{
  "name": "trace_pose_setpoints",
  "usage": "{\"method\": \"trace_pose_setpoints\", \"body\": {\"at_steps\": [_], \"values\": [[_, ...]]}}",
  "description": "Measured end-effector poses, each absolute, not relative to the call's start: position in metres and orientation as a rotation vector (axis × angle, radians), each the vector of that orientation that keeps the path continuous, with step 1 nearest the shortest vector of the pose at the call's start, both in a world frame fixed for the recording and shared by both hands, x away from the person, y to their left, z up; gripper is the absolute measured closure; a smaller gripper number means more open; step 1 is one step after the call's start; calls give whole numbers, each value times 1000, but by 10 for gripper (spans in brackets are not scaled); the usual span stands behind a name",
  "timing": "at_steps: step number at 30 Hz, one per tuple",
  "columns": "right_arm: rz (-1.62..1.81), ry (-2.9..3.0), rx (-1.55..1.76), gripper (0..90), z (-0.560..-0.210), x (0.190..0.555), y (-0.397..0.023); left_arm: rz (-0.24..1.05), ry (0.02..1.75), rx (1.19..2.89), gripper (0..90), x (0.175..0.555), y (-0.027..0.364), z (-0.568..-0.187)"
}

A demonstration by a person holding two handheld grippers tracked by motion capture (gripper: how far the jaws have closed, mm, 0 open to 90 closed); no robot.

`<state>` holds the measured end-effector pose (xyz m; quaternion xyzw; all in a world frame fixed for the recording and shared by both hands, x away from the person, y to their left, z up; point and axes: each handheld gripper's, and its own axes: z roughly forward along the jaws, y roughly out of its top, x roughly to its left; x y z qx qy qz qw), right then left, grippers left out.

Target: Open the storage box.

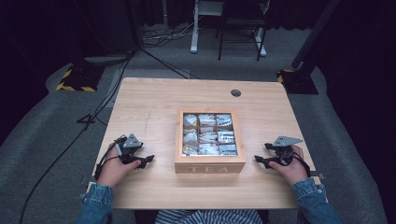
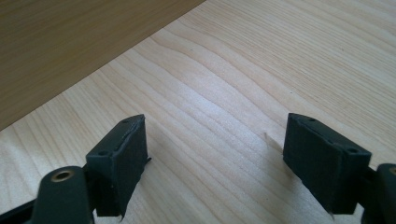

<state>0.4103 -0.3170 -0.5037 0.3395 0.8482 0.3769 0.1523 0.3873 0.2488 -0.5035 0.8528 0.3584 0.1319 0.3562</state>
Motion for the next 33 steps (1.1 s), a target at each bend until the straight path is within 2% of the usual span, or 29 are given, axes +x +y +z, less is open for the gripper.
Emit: {"method": "trace_pose_setpoints", "body": {"at_steps": [15, 21, 33], "values": [[1121, 2461, 965, 271, -497, 406, -317, 342, 924, 2206, 241, 388, 248, -503], [1146, 2498, 880, 291, -472, 392, -307, 342, 916, 2210, 235, 389, 248, -503], [1234, 2605, 733, 302, -446, 368, -285, 349, 913, 2217, 228, 391, 247, -503]]}}
